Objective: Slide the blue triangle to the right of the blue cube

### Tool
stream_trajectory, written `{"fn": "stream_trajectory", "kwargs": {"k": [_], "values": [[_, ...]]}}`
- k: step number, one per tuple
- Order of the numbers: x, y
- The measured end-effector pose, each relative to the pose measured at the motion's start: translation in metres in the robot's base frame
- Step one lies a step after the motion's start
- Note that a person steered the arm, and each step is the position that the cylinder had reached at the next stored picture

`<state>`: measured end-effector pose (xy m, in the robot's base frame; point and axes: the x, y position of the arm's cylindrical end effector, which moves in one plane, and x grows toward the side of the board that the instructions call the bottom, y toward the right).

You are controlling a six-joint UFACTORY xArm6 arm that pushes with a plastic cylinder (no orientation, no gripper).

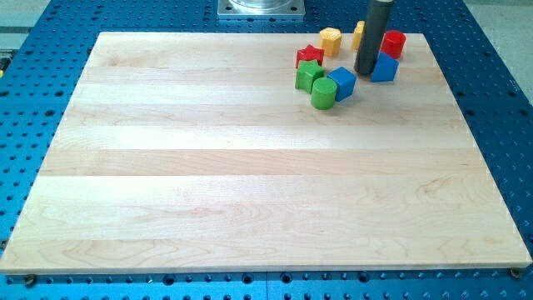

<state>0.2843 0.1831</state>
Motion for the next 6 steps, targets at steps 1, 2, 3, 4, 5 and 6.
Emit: {"fn": "stream_trajectory", "kwargs": {"k": [1, 2, 3, 4, 5, 6], "values": [[0.002, 0.027], [-0.013, 0.035], [-0.04, 0.065], [-0.006, 0.097], [0.012, 0.049], [0.013, -0.043]]}}
